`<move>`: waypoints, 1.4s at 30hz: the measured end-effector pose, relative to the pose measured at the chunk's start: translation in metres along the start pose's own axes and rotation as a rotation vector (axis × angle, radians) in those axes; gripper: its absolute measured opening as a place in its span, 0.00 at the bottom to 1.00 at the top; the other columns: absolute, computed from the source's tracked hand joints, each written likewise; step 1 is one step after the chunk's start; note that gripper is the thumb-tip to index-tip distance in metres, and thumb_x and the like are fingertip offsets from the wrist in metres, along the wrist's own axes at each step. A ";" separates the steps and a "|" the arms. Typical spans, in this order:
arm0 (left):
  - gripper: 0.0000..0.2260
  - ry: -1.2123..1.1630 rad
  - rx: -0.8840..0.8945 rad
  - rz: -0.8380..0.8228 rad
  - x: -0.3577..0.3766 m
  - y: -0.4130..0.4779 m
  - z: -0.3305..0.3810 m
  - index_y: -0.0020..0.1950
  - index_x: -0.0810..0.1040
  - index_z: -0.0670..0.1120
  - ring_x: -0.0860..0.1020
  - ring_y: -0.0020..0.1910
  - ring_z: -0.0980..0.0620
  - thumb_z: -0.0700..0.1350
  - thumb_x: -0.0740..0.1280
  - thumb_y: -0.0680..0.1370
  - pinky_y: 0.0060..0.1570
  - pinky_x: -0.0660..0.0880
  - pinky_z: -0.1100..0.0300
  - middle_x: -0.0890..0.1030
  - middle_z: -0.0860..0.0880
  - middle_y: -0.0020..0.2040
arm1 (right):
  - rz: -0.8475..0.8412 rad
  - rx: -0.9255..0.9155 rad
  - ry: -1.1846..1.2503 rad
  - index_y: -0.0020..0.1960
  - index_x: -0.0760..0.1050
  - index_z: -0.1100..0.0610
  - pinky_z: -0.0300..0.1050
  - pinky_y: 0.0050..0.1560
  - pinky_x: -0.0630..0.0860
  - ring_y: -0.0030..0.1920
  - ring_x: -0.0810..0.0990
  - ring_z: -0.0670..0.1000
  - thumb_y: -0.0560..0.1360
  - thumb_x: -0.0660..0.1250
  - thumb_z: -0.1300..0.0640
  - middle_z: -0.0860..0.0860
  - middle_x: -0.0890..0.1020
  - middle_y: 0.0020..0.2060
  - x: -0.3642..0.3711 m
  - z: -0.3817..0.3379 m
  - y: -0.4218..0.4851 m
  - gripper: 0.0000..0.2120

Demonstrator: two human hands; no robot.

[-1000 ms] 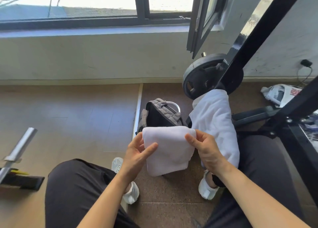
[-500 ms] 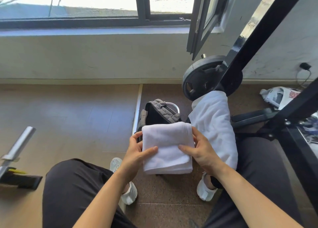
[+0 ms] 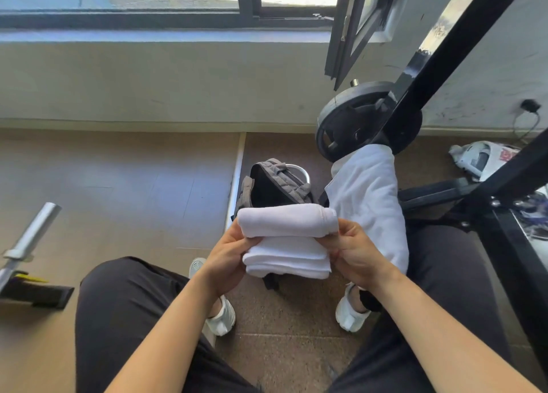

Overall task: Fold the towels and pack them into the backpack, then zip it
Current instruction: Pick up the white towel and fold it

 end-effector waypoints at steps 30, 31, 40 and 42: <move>0.28 0.427 -0.062 -0.068 0.005 -0.003 -0.001 0.70 0.75 0.54 0.79 0.65 0.46 0.63 0.64 0.73 0.59 0.75 0.52 0.82 0.48 0.65 | -0.171 -0.004 -0.951 0.54 0.80 0.48 0.39 0.49 0.77 0.46 0.81 0.41 0.65 0.79 0.56 0.46 0.84 0.46 0.018 0.014 -0.003 0.19; 0.29 0.494 -0.049 -0.080 0.007 -0.002 -0.003 0.69 0.76 0.56 0.79 0.65 0.51 0.64 0.68 0.70 0.58 0.76 0.56 0.82 0.51 0.64 | -0.148 -0.014 -0.954 0.55 0.79 0.47 0.41 0.50 0.78 0.47 0.81 0.41 0.64 0.79 0.55 0.45 0.84 0.46 0.018 0.014 -0.003 0.20; 0.21 0.529 0.104 0.017 -0.008 0.011 0.006 0.65 0.79 0.50 0.84 0.55 0.45 0.59 0.71 0.75 0.48 0.82 0.52 0.86 0.46 0.55 | -0.235 0.022 -0.931 0.78 0.53 0.31 0.37 0.69 0.70 0.67 0.73 0.39 0.73 0.76 0.51 0.39 0.73 0.68 0.029 0.009 -0.014 0.44; 0.23 0.555 0.129 0.023 -0.012 0.018 0.007 0.64 0.80 0.51 0.83 0.52 0.49 0.62 0.69 0.74 0.46 0.80 0.57 0.85 0.49 0.53 | -0.334 0.019 -0.953 0.78 0.56 0.33 0.34 0.69 0.67 0.70 0.69 0.37 0.76 0.74 0.54 0.37 0.69 0.72 0.040 0.012 -0.018 0.40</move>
Point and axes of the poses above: each hand's wrist, its own y-axis towards the middle knuckle, its own x-axis out of the palm, z = x × y, the point moved 7 cm from there along y, towards the middle knuckle
